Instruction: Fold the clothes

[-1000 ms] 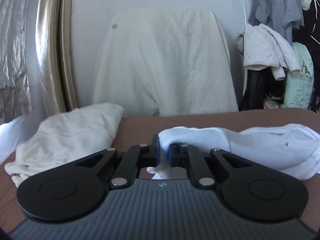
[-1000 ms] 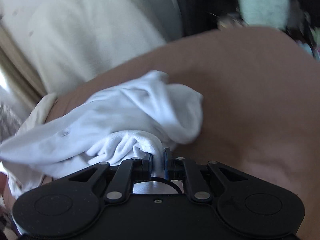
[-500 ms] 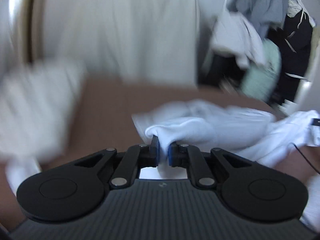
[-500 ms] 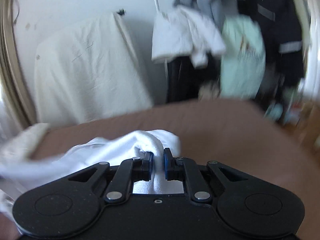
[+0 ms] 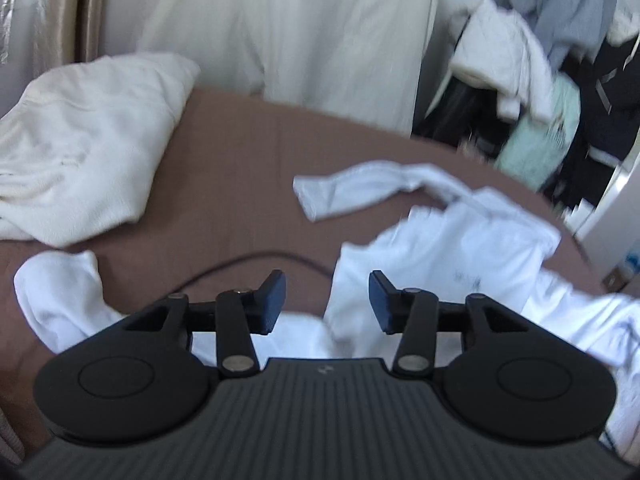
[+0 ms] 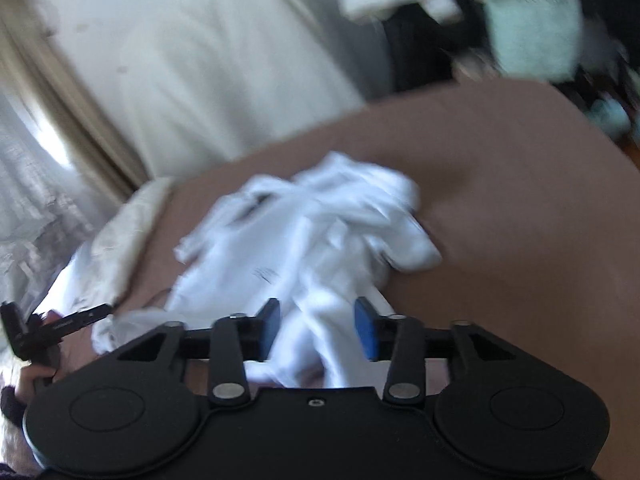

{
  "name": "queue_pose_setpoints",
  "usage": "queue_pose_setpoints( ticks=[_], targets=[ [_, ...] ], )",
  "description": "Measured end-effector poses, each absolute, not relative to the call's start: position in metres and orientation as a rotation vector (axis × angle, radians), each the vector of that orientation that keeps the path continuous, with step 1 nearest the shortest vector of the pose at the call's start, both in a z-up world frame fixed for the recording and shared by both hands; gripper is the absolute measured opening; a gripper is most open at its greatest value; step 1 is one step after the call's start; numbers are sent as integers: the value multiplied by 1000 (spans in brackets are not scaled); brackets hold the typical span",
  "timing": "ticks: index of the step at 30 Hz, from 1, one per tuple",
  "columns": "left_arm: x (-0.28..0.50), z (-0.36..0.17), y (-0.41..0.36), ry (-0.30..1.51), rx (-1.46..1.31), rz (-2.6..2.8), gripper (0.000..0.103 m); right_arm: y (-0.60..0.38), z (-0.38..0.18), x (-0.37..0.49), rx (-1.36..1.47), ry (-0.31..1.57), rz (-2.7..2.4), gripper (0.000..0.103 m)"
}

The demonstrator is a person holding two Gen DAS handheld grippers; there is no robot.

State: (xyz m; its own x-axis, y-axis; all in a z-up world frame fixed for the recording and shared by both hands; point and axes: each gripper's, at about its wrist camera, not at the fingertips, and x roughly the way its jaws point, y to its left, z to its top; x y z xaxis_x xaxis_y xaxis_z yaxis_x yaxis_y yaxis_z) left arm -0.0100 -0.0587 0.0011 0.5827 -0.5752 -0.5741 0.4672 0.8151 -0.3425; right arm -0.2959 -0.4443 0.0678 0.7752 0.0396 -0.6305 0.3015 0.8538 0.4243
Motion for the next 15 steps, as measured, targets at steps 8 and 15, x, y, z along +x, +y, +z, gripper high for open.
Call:
queue_pose_setpoints(
  ticks=[8, 15],
  targets=[
    [6, -23, -83, 754, -110, -546, 49, -473, 56, -164, 502, 687, -152, 62],
    [22, -5, -122, 718, 2, -606, 50, -516, 43, -77, 693, 738, -81, 62]
  ],
)
